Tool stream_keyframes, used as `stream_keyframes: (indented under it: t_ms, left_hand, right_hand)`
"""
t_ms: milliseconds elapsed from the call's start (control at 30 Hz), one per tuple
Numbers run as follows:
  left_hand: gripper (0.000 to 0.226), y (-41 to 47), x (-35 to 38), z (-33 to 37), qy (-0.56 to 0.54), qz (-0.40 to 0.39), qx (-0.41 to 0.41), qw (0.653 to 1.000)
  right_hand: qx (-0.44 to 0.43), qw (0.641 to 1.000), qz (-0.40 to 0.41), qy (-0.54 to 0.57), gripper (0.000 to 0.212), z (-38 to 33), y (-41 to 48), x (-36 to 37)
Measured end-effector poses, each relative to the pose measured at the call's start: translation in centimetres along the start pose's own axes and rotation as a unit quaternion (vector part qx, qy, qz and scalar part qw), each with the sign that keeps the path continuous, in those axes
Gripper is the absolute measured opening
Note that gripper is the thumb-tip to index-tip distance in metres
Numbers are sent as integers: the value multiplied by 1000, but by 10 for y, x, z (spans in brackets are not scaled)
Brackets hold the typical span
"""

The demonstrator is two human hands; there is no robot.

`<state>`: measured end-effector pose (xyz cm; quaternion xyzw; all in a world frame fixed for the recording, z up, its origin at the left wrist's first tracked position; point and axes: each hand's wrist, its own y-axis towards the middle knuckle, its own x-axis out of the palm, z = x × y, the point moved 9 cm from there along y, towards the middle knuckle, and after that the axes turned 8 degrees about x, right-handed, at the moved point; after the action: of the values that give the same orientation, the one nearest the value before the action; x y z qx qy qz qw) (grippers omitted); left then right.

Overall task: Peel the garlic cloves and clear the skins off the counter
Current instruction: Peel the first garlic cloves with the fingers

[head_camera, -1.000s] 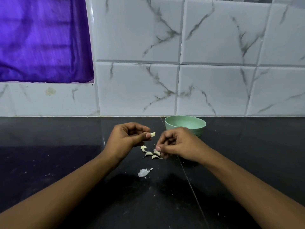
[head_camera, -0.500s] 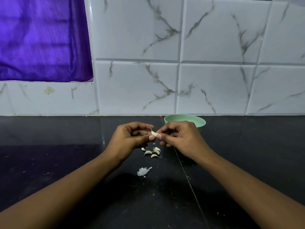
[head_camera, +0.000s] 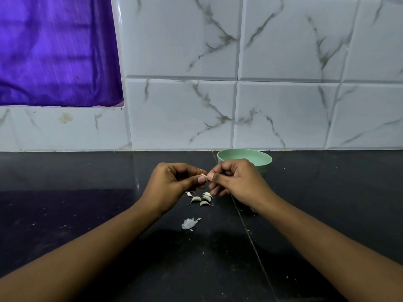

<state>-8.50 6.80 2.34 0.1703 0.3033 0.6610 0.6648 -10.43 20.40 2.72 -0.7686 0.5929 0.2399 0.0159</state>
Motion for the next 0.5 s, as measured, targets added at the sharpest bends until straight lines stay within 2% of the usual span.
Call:
stream_keyframes:
  t_ms: [233,400,500]
  left_hand:
    - [7,-1,4,4,21,-18,13,1000]
    - [10,0,6,0,11,-29,6,1000]
    - [9,0,9,-5,-6,-34,-14,999]
  right_hand:
    - [126,980,-43,145,16,21,1,8]
    - [151,972,-76,165,18,26,1,11]
    - [130,978,-87,138,15,22,2,7]
